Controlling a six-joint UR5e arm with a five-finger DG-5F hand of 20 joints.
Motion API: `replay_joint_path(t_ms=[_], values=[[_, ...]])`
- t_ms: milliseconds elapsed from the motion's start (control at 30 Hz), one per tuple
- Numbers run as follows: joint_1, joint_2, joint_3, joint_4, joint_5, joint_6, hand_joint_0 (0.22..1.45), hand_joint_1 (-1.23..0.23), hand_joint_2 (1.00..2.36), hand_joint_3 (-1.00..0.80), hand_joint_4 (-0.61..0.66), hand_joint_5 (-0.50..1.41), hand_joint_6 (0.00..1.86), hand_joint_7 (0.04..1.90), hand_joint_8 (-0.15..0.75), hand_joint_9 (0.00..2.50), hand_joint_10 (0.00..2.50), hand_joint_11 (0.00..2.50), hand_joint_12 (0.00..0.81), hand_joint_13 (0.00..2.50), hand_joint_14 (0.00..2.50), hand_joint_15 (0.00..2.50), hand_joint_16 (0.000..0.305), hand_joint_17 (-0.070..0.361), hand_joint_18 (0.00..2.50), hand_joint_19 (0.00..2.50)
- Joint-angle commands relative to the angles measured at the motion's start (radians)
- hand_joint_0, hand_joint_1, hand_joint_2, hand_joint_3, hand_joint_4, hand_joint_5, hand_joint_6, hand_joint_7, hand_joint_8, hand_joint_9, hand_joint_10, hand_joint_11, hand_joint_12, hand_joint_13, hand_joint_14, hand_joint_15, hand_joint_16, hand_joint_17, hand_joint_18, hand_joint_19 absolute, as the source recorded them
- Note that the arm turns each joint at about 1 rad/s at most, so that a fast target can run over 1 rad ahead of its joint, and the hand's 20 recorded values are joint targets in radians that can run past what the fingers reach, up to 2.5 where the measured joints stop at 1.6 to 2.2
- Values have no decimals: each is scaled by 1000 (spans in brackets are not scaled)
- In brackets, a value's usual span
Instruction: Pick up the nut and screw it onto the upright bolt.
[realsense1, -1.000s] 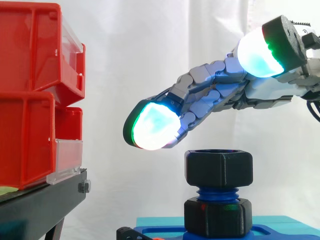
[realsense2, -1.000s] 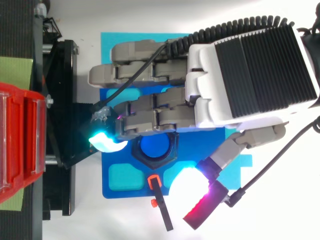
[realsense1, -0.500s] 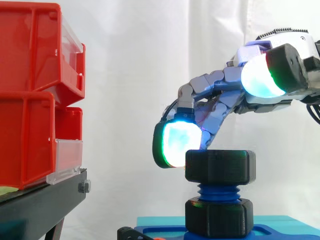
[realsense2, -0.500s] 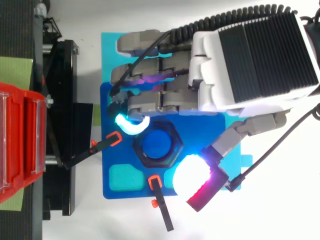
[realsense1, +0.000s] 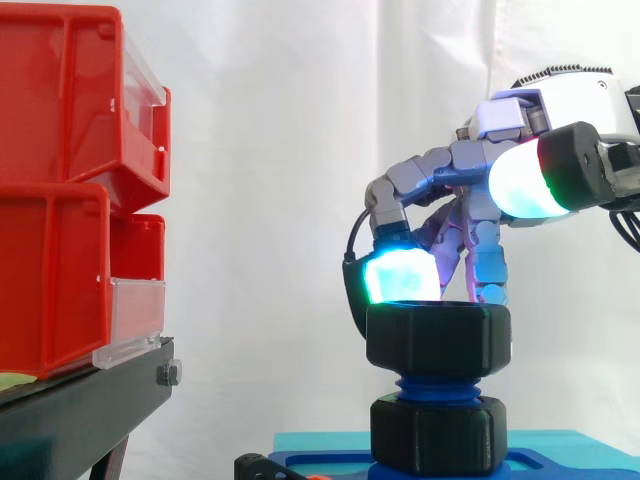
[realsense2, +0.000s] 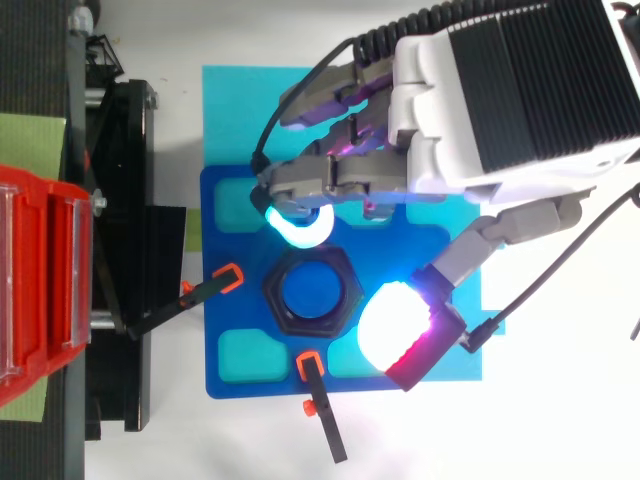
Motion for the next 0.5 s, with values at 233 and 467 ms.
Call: replay_joint_path(t_ms=[233, 467], values=[[-25, 1, 9, 0, -36, 2, 532, -213, 1000, -500, 146, 34, 506, 1275, 259, 1350, 0, 0, 137, 843, 0, 0, 2, 4, 440, 0], [-37, 1, 61, -14, -65, 0, 523, -197, 1000, -500, 261, -53, 504, 926, 264, 1213, 0, 0, 179, 772, 0, 0, 7, 15, 359, 0]])
